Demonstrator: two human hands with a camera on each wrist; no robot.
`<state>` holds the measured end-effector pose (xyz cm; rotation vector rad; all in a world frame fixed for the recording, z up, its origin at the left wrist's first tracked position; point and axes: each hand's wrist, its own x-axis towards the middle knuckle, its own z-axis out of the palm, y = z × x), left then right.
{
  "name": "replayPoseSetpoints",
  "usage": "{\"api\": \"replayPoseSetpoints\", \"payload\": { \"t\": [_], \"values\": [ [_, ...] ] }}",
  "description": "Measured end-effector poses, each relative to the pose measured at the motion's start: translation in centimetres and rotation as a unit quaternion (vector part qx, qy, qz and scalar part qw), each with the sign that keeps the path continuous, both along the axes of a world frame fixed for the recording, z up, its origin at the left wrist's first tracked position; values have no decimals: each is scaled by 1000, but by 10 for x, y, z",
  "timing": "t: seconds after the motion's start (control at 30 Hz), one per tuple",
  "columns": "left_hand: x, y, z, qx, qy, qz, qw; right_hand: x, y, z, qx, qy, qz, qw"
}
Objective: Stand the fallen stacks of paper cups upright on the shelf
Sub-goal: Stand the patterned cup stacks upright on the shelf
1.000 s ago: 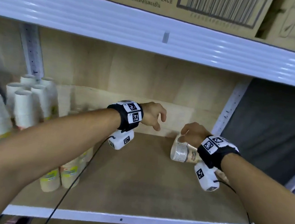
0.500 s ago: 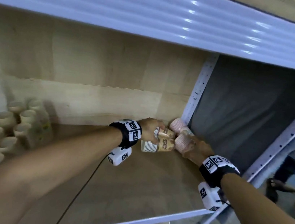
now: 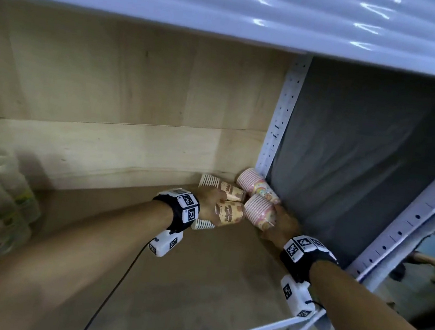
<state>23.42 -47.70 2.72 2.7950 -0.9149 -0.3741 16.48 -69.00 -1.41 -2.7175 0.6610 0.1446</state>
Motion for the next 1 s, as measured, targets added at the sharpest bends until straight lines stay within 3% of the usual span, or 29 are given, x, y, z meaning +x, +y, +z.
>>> {"api": "replayPoseSetpoints", "payload": {
  "t": [0.2,0.4,1.0],
  "values": [
    [6,-8,2,60,27,-3,998,-3,-8,-1,12,3,11,1000],
    [8,-8,4,67,35,5,997,-4,-9,0,17,5,14,1000],
    [-25,41,27,-19,45,35,998,-10,30,73,-75,-102,46,991]
  ]
}}
